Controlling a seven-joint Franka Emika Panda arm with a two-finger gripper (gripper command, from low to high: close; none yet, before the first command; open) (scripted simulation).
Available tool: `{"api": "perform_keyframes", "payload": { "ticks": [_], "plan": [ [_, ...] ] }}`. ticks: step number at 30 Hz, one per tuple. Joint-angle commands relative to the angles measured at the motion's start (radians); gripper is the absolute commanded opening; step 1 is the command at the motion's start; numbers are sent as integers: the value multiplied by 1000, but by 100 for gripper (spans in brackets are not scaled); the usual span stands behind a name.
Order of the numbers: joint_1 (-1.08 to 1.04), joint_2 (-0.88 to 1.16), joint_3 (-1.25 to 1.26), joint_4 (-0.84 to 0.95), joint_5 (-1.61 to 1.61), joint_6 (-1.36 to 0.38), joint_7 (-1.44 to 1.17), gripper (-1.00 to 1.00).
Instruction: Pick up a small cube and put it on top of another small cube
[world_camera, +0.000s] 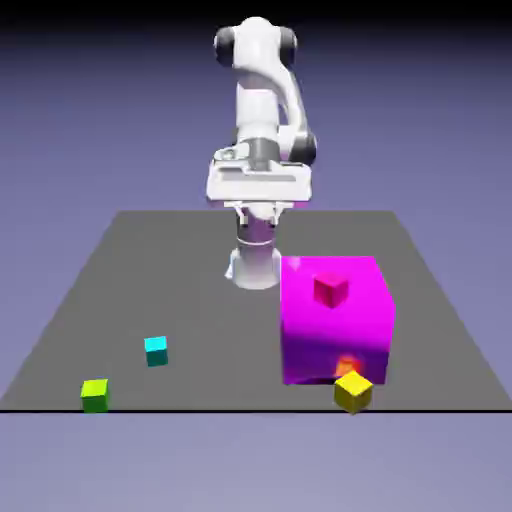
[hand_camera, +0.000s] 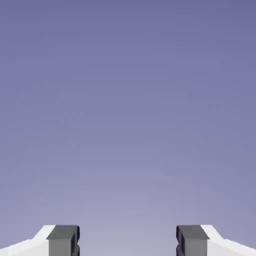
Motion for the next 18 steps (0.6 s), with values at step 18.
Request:
{"api": "perform_keyframes", "payload": {
  "ticks": [18],
  "plan": [
    [331,-78,-652,6,-46,104,-401,0]
  ]
}}
